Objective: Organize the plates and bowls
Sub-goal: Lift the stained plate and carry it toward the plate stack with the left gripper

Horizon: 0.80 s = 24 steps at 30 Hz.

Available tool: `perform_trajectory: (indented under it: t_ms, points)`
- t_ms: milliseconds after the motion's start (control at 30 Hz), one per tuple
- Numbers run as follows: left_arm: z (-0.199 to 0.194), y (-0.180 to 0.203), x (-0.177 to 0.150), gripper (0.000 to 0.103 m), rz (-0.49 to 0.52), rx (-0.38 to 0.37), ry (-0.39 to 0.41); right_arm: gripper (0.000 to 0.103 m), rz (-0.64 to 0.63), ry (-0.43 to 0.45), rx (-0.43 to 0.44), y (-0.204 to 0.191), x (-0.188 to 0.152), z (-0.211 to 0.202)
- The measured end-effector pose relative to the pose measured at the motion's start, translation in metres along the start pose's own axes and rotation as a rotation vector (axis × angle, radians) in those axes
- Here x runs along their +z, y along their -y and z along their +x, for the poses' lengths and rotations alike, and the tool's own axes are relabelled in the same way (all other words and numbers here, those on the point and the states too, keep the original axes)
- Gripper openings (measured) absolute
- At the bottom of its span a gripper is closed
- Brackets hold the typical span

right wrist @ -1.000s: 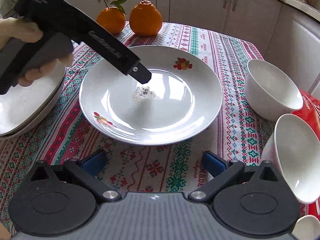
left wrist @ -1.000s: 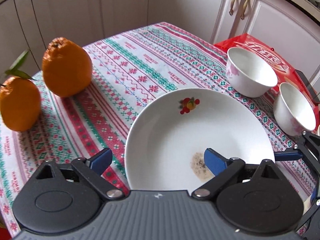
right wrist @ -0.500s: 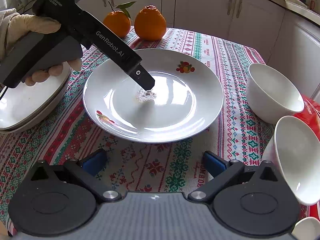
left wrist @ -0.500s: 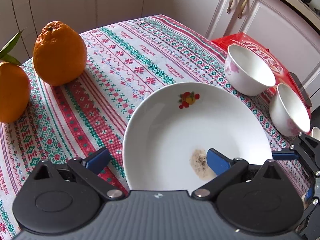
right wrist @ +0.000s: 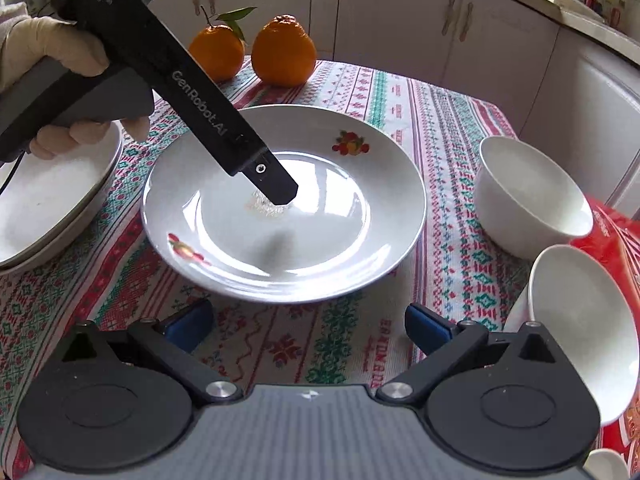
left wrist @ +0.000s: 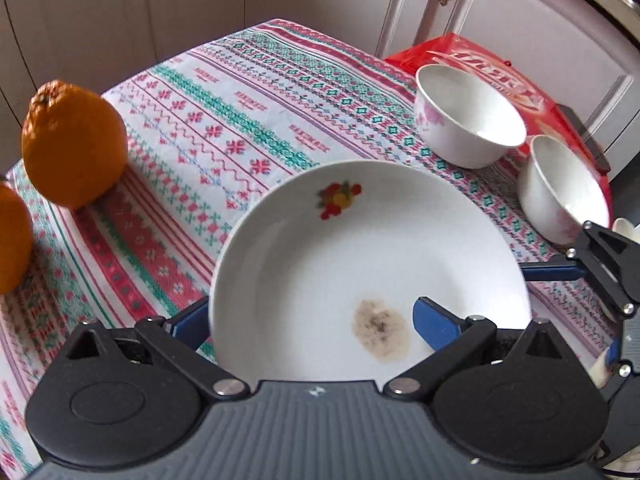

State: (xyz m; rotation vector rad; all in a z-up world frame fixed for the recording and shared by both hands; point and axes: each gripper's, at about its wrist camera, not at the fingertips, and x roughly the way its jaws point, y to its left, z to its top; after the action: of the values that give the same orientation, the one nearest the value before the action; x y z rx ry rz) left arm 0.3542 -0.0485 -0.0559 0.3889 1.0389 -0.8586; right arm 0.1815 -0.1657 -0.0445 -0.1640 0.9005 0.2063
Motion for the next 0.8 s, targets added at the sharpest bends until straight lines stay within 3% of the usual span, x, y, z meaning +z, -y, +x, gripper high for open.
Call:
perform_trajectory:
  t_ms: [133, 333, 800]
  points:
    - [0.004, -0.007, 0.007, 0.100, 0.004, -0.003, -0.012, 0.103, -0.011, 0.014, -0.003, -0.002, 0.001, 0.002]
    - [0.007, -0.011, 0.015, 0.083, 0.022, -0.022, -0.033, 0.103, -0.022, 0.026, -0.001, 0.001, 0.002, 0.004]
    - [0.011, -0.014, 0.028, 0.074, 0.100, -0.079, -0.096, 0.091, -0.065, 0.058, 0.062, -0.001, 0.002, 0.000]
